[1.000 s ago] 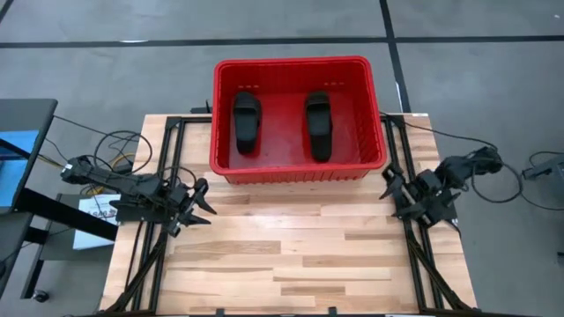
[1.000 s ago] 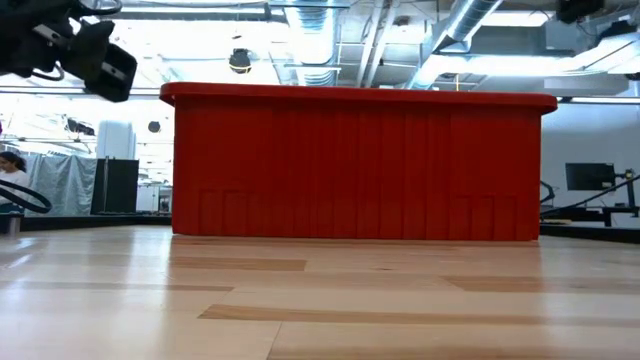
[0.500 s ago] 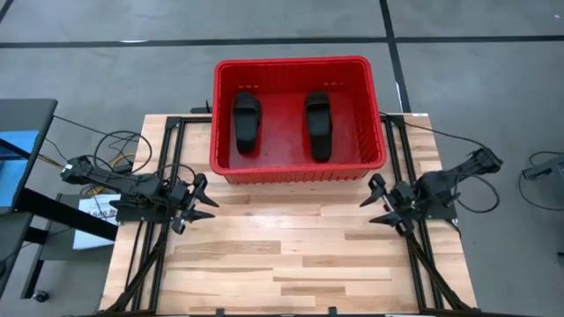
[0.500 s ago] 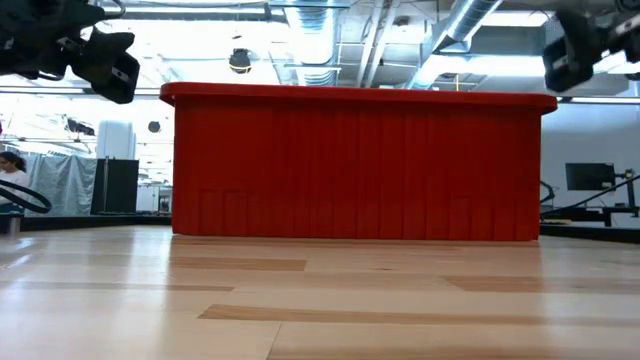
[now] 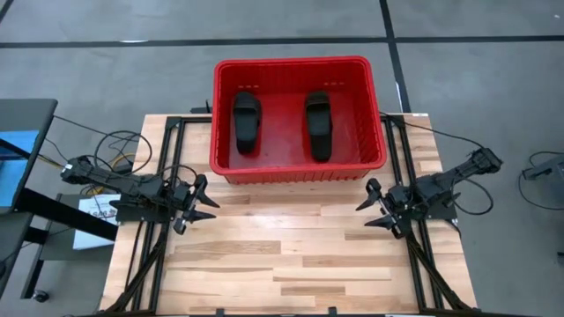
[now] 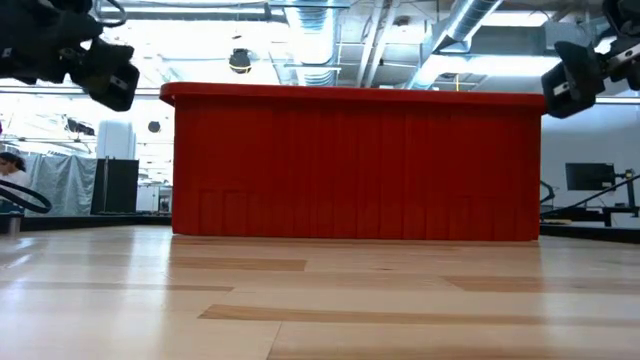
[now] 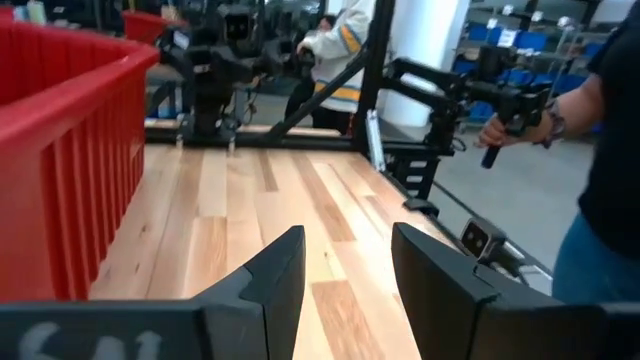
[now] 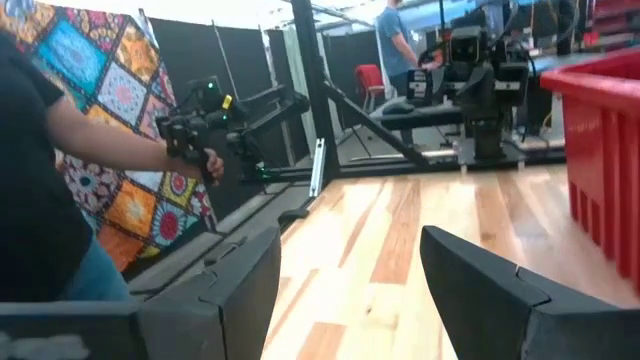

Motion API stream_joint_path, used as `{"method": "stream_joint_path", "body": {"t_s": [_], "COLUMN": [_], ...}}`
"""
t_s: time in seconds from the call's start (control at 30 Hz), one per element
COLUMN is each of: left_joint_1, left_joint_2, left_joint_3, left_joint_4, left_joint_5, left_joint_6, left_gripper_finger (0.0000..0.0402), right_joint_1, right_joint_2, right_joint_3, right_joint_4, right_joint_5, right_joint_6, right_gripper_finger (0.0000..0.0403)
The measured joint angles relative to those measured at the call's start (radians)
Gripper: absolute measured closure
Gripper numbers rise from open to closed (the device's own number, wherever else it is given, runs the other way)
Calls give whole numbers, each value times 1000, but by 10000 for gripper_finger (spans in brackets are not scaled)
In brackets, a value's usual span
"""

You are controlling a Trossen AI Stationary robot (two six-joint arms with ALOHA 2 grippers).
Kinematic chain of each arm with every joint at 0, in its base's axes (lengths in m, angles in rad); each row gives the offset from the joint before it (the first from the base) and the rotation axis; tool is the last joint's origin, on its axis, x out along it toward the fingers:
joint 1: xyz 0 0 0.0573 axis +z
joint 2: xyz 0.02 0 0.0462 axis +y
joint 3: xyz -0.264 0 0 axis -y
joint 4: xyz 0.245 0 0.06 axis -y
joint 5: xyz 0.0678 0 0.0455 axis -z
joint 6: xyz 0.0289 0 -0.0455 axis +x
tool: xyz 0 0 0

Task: Pick and place slides into bin
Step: Return to Home Position

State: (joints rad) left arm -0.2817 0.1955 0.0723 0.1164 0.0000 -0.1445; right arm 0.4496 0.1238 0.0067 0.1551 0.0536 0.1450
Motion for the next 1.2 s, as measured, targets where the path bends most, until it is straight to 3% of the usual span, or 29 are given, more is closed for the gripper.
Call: {"method": "stream_joint_path", "body": {"t_s": [0.2, 0.57, 0.9, 1.2], "left_joint_1": [0, 0, 0, 0], "left_joint_2": [0, 0, 1, 9], "left_joint_3": [0, 0, 1, 3], "left_joint_4": [-19, -79, -272, -280], "left_joint_5": [-27, -27, -25, -25], "left_joint_6": [-41, -27, -33, -31], "left_gripper_finger": [260, 260, 260, 260], "right_joint_1": [0, 0, 0, 0], "right_joint_2": [0, 0, 0, 0], "right_joint_3": [0, -1, -1, -1], "right_joint_4": [-5, -5, -6, -6], "right_joint_5": [0, -1, -2, -2], "right_joint_6": [98, 93, 92, 92], "right_gripper_finger": [170, 170, 170, 170]}}
